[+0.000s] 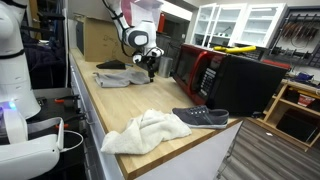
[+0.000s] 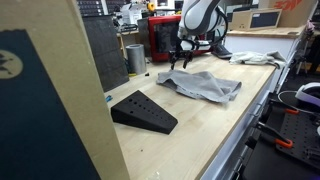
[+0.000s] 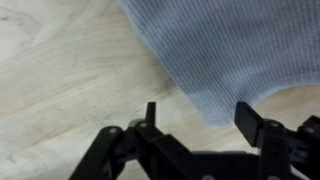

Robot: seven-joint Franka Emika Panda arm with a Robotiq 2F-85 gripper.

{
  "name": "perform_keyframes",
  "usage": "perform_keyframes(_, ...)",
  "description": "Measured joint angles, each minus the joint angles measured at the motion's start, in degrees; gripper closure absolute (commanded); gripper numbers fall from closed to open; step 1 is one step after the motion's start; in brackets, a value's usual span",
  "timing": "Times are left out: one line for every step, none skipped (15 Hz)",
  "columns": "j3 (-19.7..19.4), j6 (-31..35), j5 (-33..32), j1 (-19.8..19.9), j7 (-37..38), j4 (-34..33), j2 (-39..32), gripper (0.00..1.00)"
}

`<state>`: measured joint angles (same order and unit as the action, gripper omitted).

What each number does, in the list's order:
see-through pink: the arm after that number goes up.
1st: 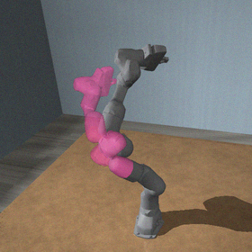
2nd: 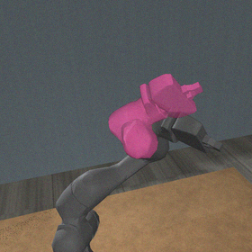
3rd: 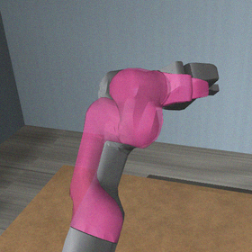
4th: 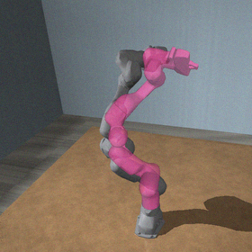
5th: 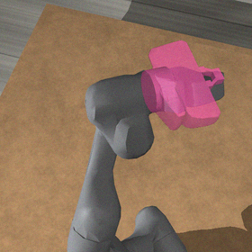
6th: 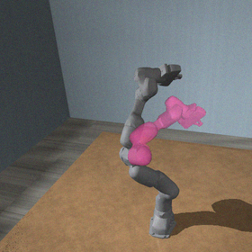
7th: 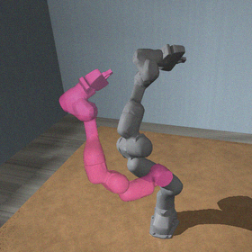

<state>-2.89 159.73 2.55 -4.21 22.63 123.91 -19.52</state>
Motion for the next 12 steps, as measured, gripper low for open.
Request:
perform_keyframes(0.0, 0.0, 0.0, 0.0, -0.5, -0.6, -0.6, 0.58)
perform_keyframes(0.1, 0.0, 0.3, 0.1, -1.2, -1.0, -1.2, 0.65)
perform_keyframes(0.3, 0.0, 0.8, 0.2, -1.8, -1.3, -1.7, 0.73)
perform_keyframes(0.6, 0.0, 1.5, 0.4, -2.4, -1.5, -2.1, 0.8)
perform_keyframes(1.0, 0.0, 2.2, 0.6, -3.2, -1.6, -2.5, 0.88)
perform_keyframes(1.3, 0.0, 2.9, 0.9, -3.7, -1.7, -2.5, 0.95)
perform_keyframes(1.8, 0.0, 3.7, 1.2, -4.5, -1.7, -2.5, 0.99)
perform_keyframes(2.3, 0.0, 4.3, 1.6, -5.1, -1.7, -2.5, 1.0)
perform_keyframes(2.7, 0.0, 5.1, 1.8, -5.7, -1.7, -2.5, 1.0)
perform_keyframes(3.0, 0.1, 5.5, 1.9, -6.1, -1.7, -2.5, 1.0)
perform_keyframes(3.1, 0.1, 5.6, 2.0, -6.5, -1.7, -2.5, 0.99)
perform_keyframes(3.1, 0.4, 5.6, 2.0, -6.7, -1.7, -2.4, 0.99)
